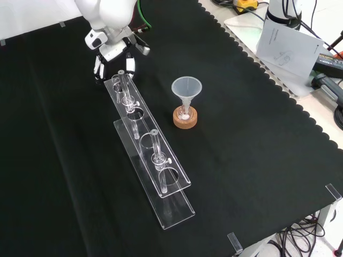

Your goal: Put the weighing funnel back on the table.

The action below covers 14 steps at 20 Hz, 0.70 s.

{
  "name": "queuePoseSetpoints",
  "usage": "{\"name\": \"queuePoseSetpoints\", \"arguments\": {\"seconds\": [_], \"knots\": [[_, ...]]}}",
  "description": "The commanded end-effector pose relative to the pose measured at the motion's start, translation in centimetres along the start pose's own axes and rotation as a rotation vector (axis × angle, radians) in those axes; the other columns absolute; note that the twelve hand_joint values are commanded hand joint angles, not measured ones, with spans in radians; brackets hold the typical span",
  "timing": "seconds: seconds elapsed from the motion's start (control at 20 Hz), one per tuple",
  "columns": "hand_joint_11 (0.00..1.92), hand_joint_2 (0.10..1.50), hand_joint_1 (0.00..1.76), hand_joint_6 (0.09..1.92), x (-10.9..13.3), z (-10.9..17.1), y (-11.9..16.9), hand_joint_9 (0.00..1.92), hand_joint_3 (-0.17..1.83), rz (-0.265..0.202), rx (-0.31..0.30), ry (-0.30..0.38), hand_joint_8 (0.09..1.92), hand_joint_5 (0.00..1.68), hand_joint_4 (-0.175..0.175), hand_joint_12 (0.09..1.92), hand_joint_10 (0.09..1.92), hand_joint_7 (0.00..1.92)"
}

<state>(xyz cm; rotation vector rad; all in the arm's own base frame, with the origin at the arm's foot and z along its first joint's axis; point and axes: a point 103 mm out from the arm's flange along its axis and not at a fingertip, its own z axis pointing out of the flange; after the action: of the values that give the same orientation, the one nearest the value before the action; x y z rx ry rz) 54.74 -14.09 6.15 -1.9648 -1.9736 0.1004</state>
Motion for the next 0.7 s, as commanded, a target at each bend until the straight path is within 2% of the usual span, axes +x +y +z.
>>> {"name": "queuePoseSetpoints", "arguments": {"seconds": [0.05,0.45,0.7], "knots": [[0.75,0.72,1.09,0.83,-0.20,0.10,0.15,0.92,0.62,0.002,0.001,-0.006,0.65,1.18,0.175,1.08,0.33,0.53],[0.74,0.72,1.09,0.81,-0.23,0.18,0.15,0.91,0.60,-0.004,0.011,-0.003,0.65,1.18,0.175,1.09,0.33,0.51],[0.69,0.80,1.09,0.65,-0.19,0.32,-0.14,0.86,0.40,-0.015,0.026,-0.028,0.67,1.23,0.175,1.12,0.37,0.47]]}}
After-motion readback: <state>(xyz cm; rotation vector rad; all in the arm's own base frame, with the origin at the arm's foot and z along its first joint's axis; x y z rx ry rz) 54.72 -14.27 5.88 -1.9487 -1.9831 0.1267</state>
